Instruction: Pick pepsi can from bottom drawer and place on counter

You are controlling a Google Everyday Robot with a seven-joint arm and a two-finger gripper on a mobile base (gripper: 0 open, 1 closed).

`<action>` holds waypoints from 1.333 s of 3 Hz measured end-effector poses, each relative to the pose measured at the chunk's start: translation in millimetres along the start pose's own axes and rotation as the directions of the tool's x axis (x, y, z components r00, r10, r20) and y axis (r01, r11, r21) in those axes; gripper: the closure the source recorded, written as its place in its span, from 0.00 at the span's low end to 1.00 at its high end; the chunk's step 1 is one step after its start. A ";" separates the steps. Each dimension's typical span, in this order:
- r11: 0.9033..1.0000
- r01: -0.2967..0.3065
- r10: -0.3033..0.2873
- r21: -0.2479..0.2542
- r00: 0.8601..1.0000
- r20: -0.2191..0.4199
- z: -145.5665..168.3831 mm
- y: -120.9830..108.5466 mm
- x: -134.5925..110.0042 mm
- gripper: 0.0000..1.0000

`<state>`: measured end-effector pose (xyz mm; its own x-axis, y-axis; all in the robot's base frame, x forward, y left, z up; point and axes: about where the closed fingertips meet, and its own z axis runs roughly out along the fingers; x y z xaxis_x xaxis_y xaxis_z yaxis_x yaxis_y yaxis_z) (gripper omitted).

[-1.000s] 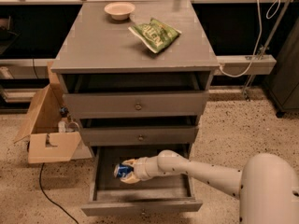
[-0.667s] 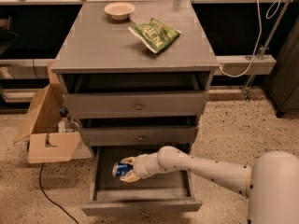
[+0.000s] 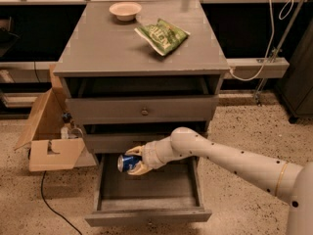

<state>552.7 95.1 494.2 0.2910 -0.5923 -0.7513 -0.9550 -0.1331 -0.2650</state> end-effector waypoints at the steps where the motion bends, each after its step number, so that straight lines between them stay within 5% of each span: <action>1: 0.996 0.079 -0.081 -0.037 0.996 -0.041 -27.9 -14.7 -38.4 1.00; 3: 0.993 0.111 -0.112 -0.028 0.993 -0.042 -46.3 -21.3 -54.0 1.00; 4: 0.984 0.180 -0.180 0.002 0.983 -0.030 -92.0 -28.7 -92.7 1.00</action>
Offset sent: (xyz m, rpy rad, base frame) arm 0.0008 0.0017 0.0403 -0.0443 -0.0401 0.0538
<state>547.9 80.8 627.1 0.4559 -0.5822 -0.6732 -0.8870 -0.2355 -0.3972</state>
